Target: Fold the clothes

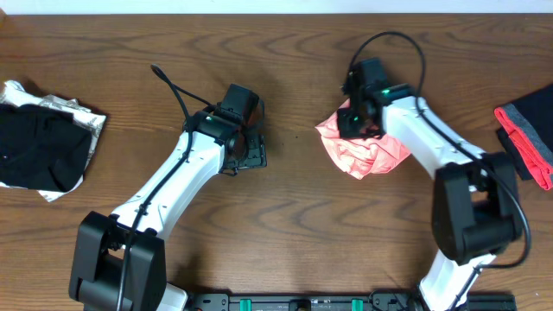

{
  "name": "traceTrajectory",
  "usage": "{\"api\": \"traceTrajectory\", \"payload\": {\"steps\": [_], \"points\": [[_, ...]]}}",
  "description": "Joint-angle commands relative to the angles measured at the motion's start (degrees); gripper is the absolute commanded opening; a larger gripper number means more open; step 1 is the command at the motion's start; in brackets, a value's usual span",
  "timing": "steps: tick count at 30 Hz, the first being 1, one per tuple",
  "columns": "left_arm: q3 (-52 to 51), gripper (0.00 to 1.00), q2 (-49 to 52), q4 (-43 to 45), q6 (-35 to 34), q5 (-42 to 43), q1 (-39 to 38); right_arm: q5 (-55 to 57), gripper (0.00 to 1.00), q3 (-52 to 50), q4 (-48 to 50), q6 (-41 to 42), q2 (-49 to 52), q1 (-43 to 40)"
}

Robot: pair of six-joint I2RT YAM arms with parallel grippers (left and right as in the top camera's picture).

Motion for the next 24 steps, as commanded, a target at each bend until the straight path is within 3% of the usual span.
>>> {"api": "traceTrajectory", "payload": {"steps": [1,6,16,24], "points": [[-0.31,0.73,0.17,-0.11,0.96,-0.02,0.13,2.67,0.22,3.21,-1.18,-0.79,-6.97,-4.59],[-0.31,0.72,0.17,-0.07,0.96,-0.02,0.13,2.51,0.22,2.54,-6.97,-1.51,-7.21,-9.70],[-0.31,0.72,0.17,-0.09,0.98,-0.02,0.13,-0.02,0.22,1.38,-7.80,-4.04,-1.40,-10.82],[-0.31,0.72,0.17,-0.07,0.98,-0.02,0.13,15.96,0.21,1.18,-14.12,0.55,-0.13,-12.20]]}}
